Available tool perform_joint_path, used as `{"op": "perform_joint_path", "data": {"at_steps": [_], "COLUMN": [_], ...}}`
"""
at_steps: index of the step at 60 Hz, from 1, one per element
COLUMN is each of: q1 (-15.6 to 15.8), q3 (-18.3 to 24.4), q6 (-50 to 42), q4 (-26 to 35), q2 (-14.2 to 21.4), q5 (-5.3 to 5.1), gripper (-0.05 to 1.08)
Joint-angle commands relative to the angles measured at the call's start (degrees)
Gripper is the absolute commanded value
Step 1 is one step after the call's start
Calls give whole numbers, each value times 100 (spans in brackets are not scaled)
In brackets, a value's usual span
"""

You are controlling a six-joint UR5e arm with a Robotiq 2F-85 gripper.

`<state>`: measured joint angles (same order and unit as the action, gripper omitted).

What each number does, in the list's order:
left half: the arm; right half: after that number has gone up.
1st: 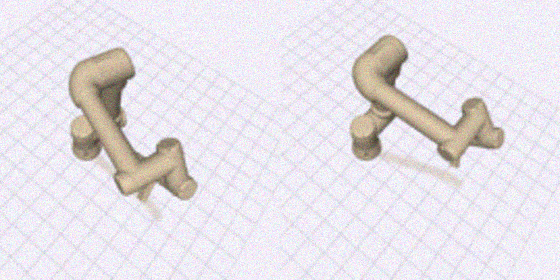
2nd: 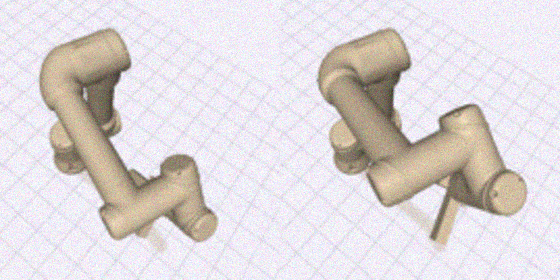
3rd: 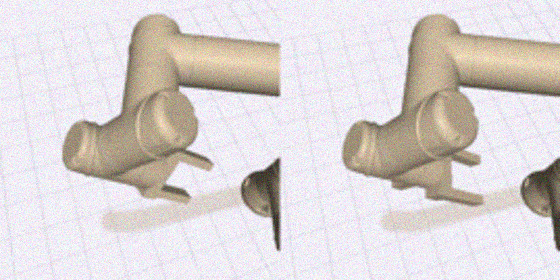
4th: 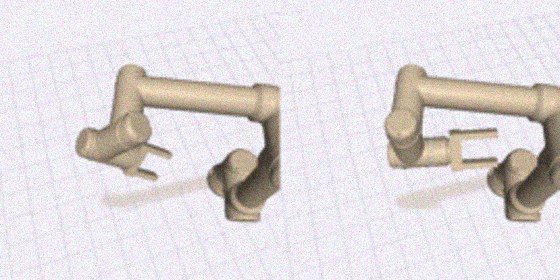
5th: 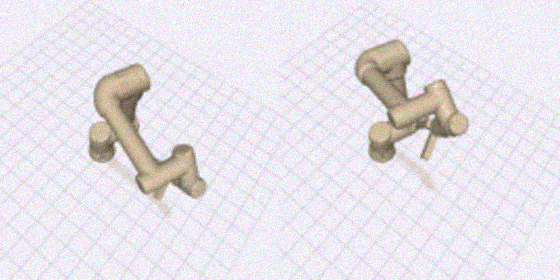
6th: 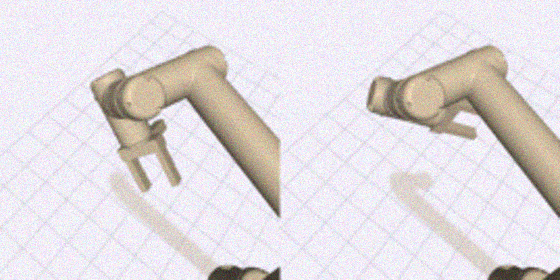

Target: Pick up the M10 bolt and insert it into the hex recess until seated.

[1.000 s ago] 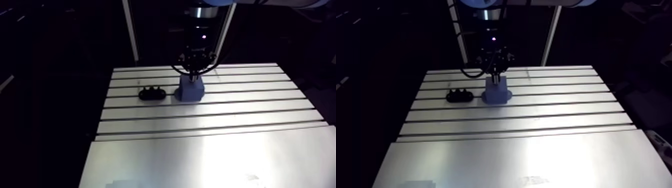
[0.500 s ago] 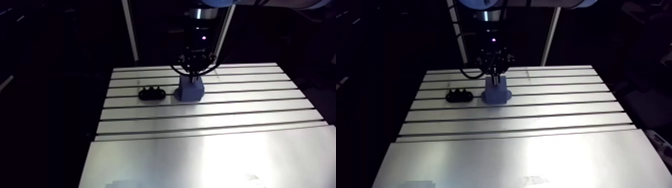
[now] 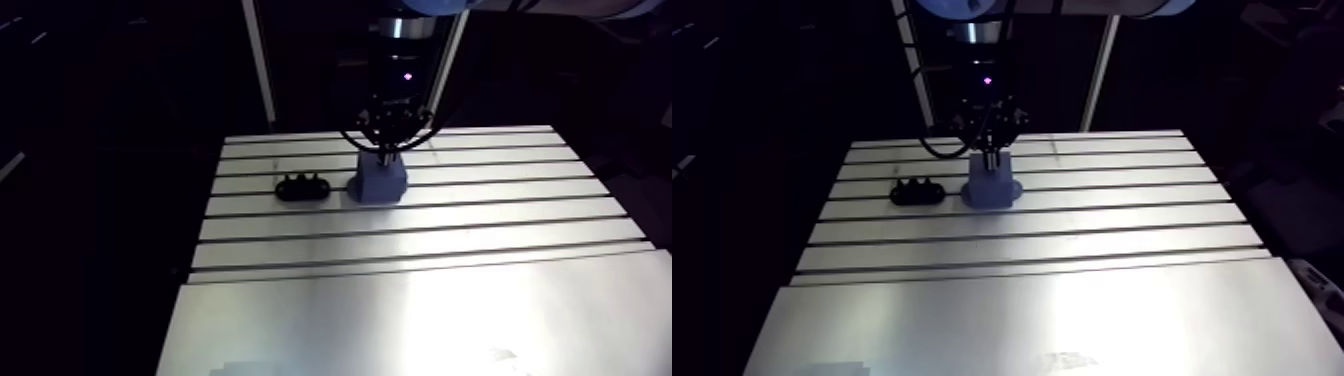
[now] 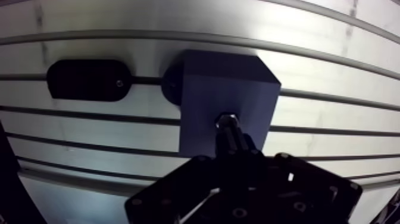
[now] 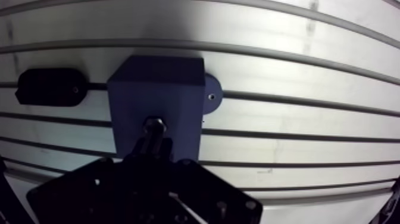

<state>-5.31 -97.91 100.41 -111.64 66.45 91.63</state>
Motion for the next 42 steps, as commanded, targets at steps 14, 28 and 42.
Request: {"op": "perform_joint_path", "data": {"at_steps": [14,28,42], "q1": [-14,-5,-5], "q3": [5,-4,5], "q6": [0,0,0], "q4": [-2,-2,6], "q2": [3,-6,-41], "q5": [0,0,0], "gripper": [108,108,108]}}
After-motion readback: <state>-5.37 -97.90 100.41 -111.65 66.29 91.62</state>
